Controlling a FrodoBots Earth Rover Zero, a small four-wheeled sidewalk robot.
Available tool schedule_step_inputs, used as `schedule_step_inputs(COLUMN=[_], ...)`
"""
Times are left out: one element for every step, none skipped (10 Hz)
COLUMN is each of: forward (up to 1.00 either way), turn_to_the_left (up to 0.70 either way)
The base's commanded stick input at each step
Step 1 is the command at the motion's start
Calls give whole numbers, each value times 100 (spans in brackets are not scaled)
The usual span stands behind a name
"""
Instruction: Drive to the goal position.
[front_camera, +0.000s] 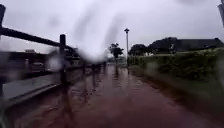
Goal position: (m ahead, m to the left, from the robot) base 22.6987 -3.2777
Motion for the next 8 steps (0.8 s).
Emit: schedule_step_inputs(forward=[95, 96, 100, 100, 100, 100, 100, 100], turn_to_the_left=[-1, -9, -5, -1, 1, 1, 1, 1])
